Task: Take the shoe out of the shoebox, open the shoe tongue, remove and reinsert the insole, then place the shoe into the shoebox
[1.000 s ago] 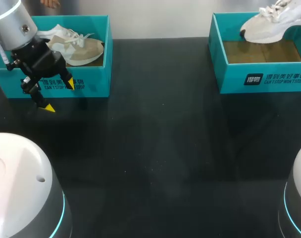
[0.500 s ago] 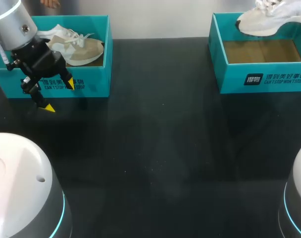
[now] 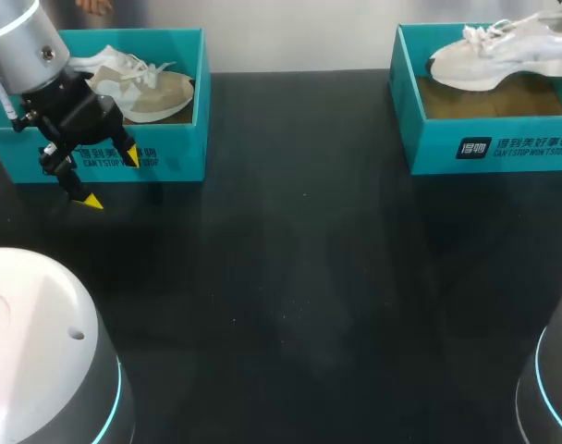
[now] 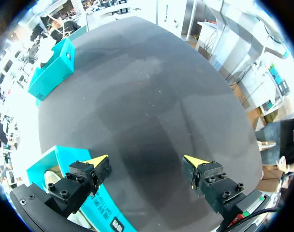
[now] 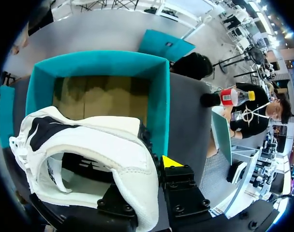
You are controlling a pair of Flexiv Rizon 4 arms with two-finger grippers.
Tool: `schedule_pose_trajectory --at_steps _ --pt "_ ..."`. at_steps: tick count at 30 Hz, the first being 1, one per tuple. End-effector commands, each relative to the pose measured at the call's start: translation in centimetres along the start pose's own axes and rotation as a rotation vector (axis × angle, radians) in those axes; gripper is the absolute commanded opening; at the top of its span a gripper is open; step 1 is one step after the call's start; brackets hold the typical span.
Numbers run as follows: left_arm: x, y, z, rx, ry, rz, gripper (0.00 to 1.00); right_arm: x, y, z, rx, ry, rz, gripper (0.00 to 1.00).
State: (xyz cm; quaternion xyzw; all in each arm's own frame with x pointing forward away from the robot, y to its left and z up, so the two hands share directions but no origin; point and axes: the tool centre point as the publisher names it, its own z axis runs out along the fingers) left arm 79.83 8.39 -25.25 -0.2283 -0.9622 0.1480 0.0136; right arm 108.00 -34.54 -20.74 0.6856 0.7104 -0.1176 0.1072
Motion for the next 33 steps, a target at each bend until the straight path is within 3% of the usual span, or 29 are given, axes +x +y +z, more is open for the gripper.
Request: schedule_pose_trajectory --at_steps 1,8,11,15,21,33 --pt "0.1 0.0 0.0 -0.003 -0.001 0.0 1.0 -0.6 -0.3 0.4 -0.009 0.014 0.0 0.0" --pt "0.1 0.0 0.0 -0.003 -0.001 0.0 1.0 -0.6 -0.3 0.4 -0.009 0.014 0.0 0.0" --pt "0.1 0.0 0.0 -0.003 -0.001 0.0 1.0 -0.1 0.1 2.1 -0.034 0.008 0.011 0.0" --pt "0.1 0.0 0.0 -0.003 -0.001 0.0 1.0 0.8 0.3 4.6 0.004 -0.019 0.014 0.0" --pt "0.1 0.0 0.0 -0.003 -0.001 0.0 1.0 1.5 -0.3 6.2 -0.01 0.021 0.02 0.0" --pt "0.1 0.0 0.0 -0.003 -0.001 0.0 1.0 0.9 -2.0 7.5 -0.011 0.03 0.075 0.0"
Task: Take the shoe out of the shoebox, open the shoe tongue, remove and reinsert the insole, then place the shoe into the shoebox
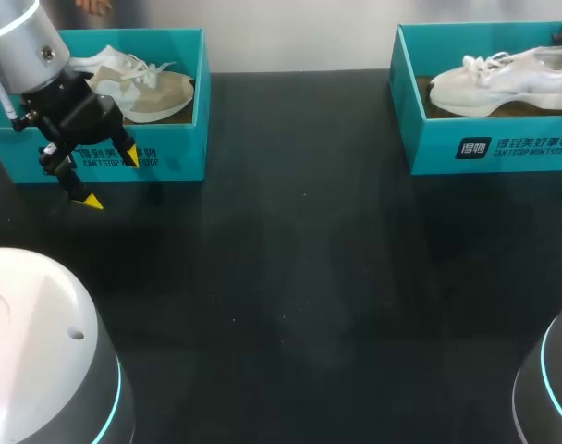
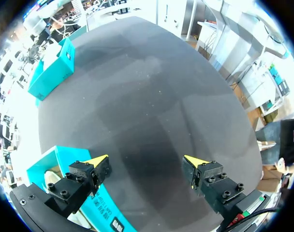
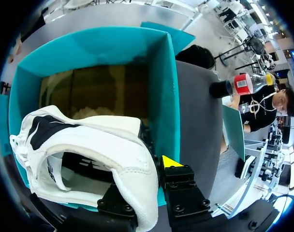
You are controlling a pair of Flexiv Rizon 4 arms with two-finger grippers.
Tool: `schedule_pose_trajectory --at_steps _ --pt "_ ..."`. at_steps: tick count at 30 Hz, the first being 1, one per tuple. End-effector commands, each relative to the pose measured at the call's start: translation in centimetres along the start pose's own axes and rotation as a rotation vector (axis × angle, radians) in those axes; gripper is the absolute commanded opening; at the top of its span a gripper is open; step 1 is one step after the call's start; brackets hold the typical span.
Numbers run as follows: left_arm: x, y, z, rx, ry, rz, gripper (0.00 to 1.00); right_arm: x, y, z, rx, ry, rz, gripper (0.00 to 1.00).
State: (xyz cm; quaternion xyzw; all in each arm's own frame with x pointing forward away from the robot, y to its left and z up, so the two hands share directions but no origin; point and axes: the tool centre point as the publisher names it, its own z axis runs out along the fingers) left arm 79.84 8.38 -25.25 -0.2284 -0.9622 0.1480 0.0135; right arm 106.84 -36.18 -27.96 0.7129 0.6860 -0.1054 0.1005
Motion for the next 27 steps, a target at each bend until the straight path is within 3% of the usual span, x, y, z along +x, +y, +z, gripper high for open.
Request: schedule_pose_trajectory --at_steps 1,14,27 --pt "0.1 0.0 0.0 -0.003 -0.001 0.0 1.0 0.2 -1.2 0.2 -0.014 0.003 0.001 0.0" --pt "0.1 0.0 0.0 -0.003 -0.001 0.0 1.0 1.2 -2.8 2.8 0.005 0.022 0.005 0.0" --pt "0.1 0.0 0.0 -0.003 -0.001 0.0 1.0 2.3 -2.9 5.3 -0.014 0.058 -0.012 0.0"
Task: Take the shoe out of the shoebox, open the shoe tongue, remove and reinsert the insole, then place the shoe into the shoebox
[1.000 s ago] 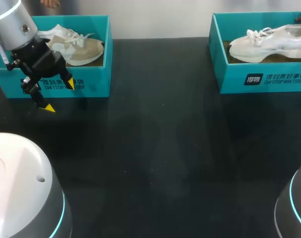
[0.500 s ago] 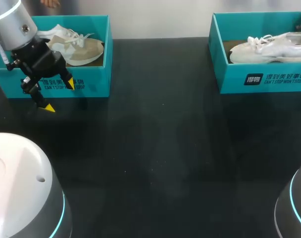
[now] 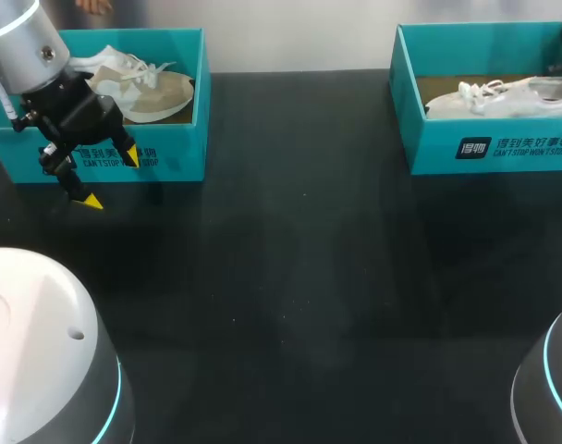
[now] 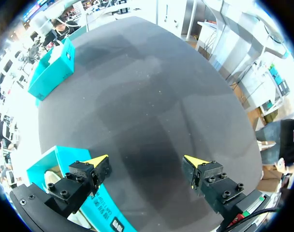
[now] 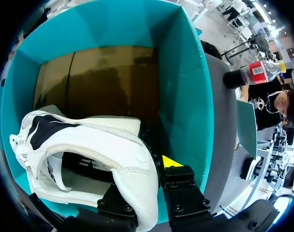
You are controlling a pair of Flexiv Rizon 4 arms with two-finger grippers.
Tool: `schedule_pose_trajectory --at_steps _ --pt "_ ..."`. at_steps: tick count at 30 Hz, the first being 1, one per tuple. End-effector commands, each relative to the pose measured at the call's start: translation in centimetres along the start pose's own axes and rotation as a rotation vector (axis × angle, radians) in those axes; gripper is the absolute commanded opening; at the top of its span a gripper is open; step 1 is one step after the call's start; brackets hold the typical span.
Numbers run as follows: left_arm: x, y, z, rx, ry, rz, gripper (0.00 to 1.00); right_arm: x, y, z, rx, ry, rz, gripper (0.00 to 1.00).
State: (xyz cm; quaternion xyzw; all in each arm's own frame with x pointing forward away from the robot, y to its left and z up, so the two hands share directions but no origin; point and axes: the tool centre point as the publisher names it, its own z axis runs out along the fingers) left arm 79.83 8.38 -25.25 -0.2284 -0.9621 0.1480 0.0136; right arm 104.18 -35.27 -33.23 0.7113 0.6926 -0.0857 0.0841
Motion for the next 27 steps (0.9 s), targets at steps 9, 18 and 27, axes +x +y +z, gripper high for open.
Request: schedule_pose_trajectory --at_steps 9,18,27 --pt "0.1 0.0 0.0 -0.003 -0.001 0.0 1.0 0.3 -0.2 2.1 0.008 0.016 -0.006 0.0" --pt "0.1 0.0 0.0 -0.003 -0.001 0.0 1.0 0.6 -0.2 3.2 0.015 0.019 -0.007 0.0" --pt "0.1 0.0 0.0 -0.003 -0.001 0.0 1.0 1.1 0.0 4.7 0.022 0.036 -0.008 0.0"
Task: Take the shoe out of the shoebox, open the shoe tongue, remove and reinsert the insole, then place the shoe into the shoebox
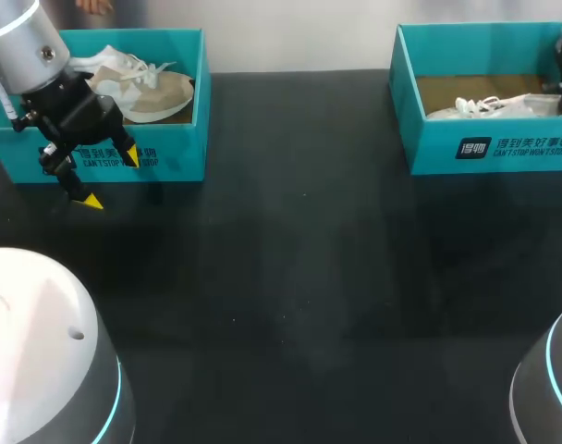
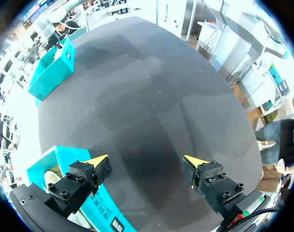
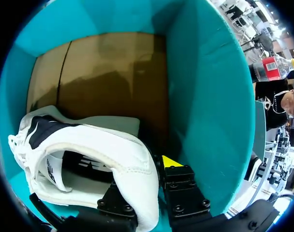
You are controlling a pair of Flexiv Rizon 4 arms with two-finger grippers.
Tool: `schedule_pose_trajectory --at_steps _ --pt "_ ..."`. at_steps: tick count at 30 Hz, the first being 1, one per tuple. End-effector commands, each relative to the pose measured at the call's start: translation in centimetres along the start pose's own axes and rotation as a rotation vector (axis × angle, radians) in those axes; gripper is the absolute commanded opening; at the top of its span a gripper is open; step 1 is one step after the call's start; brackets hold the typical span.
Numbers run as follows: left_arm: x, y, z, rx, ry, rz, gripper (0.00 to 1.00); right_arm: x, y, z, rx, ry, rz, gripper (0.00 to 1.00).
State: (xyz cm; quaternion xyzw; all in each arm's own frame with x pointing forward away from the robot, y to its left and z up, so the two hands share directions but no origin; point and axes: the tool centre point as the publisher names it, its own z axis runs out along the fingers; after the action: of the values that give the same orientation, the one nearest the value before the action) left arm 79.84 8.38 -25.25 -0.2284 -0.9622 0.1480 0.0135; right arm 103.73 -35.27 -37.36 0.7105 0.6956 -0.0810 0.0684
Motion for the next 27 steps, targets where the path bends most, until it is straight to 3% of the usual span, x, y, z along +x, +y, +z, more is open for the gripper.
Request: schedule_pose_trajectory --at_steps 1,8,10,11,12,13,15,16,21,27 --pt "0.1 0.0 0.0 -0.003 -0.001 0.0 1.0 0.2 0.5 0.8 0.009 0.008 0.001 0.0" --pt "0.1 0.0 0.0 -0.003 -0.001 0.0 1.0 0.3 0.5 0.8 0.02 0.008 0.006 0.0" --pt "0.1 0.0 0.0 -0.003 -0.001 0.0 1.0 0.3 0.4 0.6 0.018 0.009 0.007 0.32" --pt "0.1 0.0 0.0 -0.003 -0.001 0.0 1.0 0.3 0.4 0.6 0.017 0.009 0.008 0.41" --pt "0.1 0.0 0.0 -0.003 -0.001 0.0 1.0 0.3 0.4 0.5 0.017 0.008 0.01 0.58" --pt "0.1 0.0 0.0 -0.003 -0.001 0.0 1.0 0.2 0.4 0.4 0.017 0.006 0.013 0.83" --pt "0.1 0.0 0.0 -0.003 -0.001 0.0 1.0 0.2 0.3 0.0 0.014 0.001 0.017 0.9" --pt "0.1 0.0 0.0 -0.003 -0.001 0.0 1.0 0.2 0.2 -0.1 0.014 0.0 0.019 1.0" --pt "0.1 0.0 0.0 -0.003 -0.001 0.0 1.0 0.2 0.1 -1.0 0.027 -0.008 0.032 1.0" --pt "0.1 0.0 0.0 -0.003 -0.001 0.0 1.0 0.5 -0.3 -3.8 0.034 -0.016 0.072 1.0"
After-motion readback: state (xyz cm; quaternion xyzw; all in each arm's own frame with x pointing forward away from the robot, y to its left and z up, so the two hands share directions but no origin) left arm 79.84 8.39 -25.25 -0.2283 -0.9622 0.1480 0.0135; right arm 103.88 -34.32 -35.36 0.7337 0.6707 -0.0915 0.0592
